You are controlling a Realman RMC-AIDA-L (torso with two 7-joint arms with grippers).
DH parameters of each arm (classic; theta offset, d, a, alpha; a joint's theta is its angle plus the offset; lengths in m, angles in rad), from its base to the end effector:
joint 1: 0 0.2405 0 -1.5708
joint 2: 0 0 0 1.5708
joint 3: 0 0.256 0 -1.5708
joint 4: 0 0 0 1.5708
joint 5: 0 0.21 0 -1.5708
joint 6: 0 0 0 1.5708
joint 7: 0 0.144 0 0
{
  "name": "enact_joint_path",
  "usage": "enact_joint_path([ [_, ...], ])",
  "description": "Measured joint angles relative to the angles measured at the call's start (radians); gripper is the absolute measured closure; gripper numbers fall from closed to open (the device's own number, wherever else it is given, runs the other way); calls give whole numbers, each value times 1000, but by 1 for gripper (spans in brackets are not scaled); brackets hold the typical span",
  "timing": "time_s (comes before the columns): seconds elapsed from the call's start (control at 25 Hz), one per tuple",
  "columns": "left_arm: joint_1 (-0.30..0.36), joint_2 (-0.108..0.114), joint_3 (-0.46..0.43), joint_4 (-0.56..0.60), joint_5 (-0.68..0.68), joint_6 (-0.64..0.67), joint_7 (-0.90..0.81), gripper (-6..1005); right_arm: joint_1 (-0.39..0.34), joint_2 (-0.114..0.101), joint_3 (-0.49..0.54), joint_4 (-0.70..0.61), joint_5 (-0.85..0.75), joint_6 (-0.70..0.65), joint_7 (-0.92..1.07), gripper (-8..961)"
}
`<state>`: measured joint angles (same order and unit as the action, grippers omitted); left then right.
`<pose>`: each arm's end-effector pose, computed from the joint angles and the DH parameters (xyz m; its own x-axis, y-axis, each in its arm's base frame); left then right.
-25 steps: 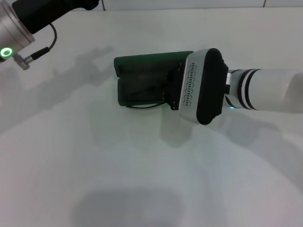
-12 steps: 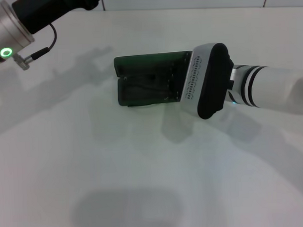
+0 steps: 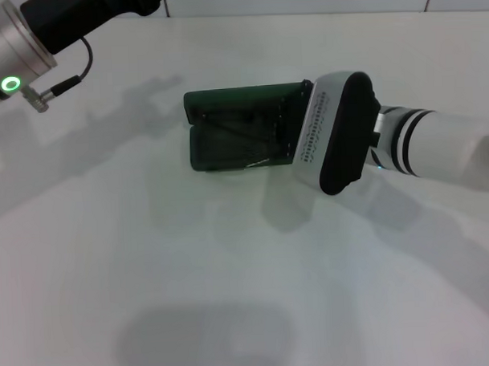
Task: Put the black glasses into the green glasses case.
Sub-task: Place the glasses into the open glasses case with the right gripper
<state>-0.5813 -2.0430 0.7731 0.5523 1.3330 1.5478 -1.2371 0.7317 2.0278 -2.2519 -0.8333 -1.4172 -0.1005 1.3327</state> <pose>-0.2046 0.3719 0.0523 0.4931 0.0026 0.8700 0.4560 -0.8524 -0.2559 0.1400 0.3882 -0.1351 0.9627 0.2537 0.0943 0.2565 -0.7440 -0.6170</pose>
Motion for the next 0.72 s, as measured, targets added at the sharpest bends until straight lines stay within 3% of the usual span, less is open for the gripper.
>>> enact_joint_path([
  [0.4, 0, -1, 0, 0, -1, 0, 1, 459, -48, 0, -7, -39, -2, 8, -4, 819],
  [0.72, 9, -3, 0, 0, -2, 0, 1, 459, -122, -4, 27, -130, -4, 12, -8, 684],
])
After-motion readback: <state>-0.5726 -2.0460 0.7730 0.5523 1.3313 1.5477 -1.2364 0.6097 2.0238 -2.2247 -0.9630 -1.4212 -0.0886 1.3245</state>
